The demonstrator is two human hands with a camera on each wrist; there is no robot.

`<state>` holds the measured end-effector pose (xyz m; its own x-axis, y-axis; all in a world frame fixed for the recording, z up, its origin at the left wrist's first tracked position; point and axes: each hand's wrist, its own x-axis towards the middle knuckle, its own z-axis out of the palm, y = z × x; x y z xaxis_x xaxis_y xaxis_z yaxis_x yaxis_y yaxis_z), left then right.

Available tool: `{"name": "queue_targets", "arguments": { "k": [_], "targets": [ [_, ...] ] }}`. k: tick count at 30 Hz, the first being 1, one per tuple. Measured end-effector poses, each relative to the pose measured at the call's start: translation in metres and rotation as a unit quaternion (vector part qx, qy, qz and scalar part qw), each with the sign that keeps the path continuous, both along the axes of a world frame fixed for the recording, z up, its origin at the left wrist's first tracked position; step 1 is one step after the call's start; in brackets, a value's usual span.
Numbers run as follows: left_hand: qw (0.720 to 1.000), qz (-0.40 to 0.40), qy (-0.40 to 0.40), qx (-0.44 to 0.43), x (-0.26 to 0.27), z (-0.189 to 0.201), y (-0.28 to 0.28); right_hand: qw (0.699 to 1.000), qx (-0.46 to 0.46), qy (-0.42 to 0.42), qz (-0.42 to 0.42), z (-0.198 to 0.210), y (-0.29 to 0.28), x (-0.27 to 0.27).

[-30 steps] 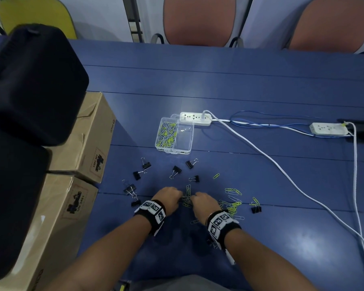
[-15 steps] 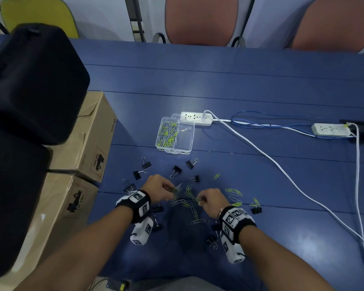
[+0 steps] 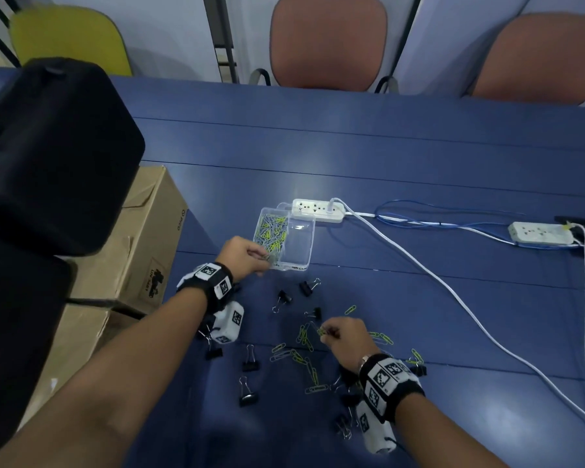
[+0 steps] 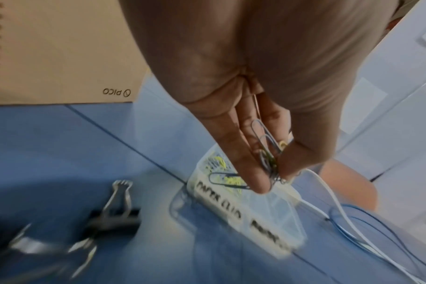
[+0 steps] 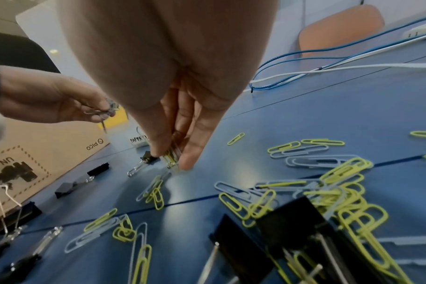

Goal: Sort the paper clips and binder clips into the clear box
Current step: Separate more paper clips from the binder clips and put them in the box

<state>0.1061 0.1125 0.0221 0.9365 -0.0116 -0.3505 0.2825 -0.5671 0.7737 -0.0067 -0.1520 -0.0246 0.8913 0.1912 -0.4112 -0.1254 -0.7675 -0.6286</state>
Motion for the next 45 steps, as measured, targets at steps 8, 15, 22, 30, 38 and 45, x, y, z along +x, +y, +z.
{"name": "queue_targets", "arguments": {
  "k": [8,15,22,30,38,45],
  "targets": [
    [0.992,0.035,0.015,0.118,0.066,-0.018,-0.004,0.998,0.045,-0.017,-0.035,0.01,0.014,0.031],
    [0.993,-0.01,0.083,0.084,0.079,-0.023,-0.002,0.991,0.082,-0.013,-0.102,0.03,0.064,0.129],
    [0.99,0.129,0.027,-0.048,0.079,-0.028,0.012,0.989,0.045,0.036,-0.139,0.028,0.118,0.219],
    [0.988,0.148,-0.018,-0.036,0.066,-0.03,0.03,0.989,0.068,0.094,-0.096,0.041,0.126,0.245],
    [0.985,-0.124,0.026,0.115,-0.011,-0.035,-0.015,0.996,0.06,0.01,-0.062,0.04,0.057,0.167],
    [0.931,-0.262,-0.032,0.251,-0.069,-0.063,-0.06,0.977,-0.21,0.031,0.027,0.0,-0.02,0.081]
  ]
}}
